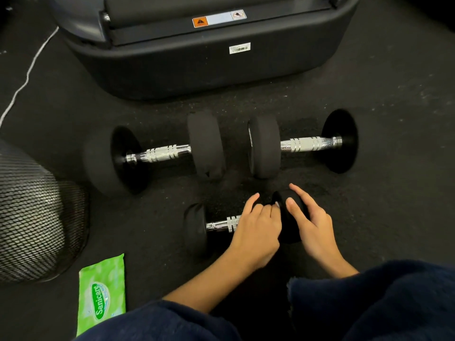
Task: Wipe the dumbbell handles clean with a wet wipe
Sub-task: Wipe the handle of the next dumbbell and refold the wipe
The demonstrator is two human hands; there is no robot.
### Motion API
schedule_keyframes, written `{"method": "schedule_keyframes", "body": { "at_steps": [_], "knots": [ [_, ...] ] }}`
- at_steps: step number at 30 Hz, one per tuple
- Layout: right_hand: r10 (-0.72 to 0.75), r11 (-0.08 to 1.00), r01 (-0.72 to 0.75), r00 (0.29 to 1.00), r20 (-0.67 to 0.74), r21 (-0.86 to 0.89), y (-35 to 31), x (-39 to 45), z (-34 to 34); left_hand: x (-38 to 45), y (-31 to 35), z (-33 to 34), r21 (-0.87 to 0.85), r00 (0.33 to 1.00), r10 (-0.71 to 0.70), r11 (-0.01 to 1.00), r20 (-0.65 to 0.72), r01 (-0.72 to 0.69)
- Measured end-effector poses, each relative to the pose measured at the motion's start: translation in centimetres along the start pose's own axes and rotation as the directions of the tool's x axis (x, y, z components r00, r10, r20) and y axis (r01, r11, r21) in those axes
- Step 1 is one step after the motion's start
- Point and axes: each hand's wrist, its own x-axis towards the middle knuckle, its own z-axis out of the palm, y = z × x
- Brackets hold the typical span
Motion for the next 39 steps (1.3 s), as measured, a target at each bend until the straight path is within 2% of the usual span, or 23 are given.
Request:
{"method": "schedule_keyframes", "body": {
  "at_steps": [3, 7, 12, 16, 23, 33, 39],
  "knots": [
    [-0.004, 1.0, 0.004, 1.0, 0.01, -0.02, 0.0, 0.0, 0.0, 2.0, -1.5, -0.8, -0.11, 0.996, -0.002, 0.994, 0.09, 0.012],
    [-0.017, 0.999, 0.018, 0.999, 0.03, -0.031, 0.0, 0.3, -0.3, 2.2, -2.7, 0.1, -0.217, 0.997, 0.036, 0.976, 0.067, -0.021],
    [-0.022, 0.999, 0.023, 0.999, 0.023, -0.048, -0.3, 0.4, -0.4, -1.6, -1.7, 2.4, -0.112, 0.989, 0.123, 0.985, -0.087, -0.133],
    [-0.027, 0.998, 0.029, 0.999, 0.028, -0.056, -0.5, 0.4, -0.4, -3.3, -1.1, 3.4, -0.038, 0.954, 0.153, 0.985, -0.258, -0.168],
    [-0.029, 0.995, 0.035, 0.998, 0.062, -0.099, -0.6, 0.6, -0.9, -4.2, -2.5, 4.7, 0.191, 0.927, 0.27, 0.956, -0.26, -0.225],
    [-0.042, 0.991, 0.05, 0.997, 0.064, -0.127, -0.5, 0.8, -1.2, -5.8, -3.7, 4.0, 0.279, 0.92, 0.3, 0.933, -0.253, -0.227],
    [-0.04, 0.993, 0.049, 0.996, 0.085, -0.107, -0.4, 0.6, -1.4, -6.4, -3.8, 3.8, 0.27, 0.932, 0.284, 0.937, -0.225, -0.22]
  ]
}}
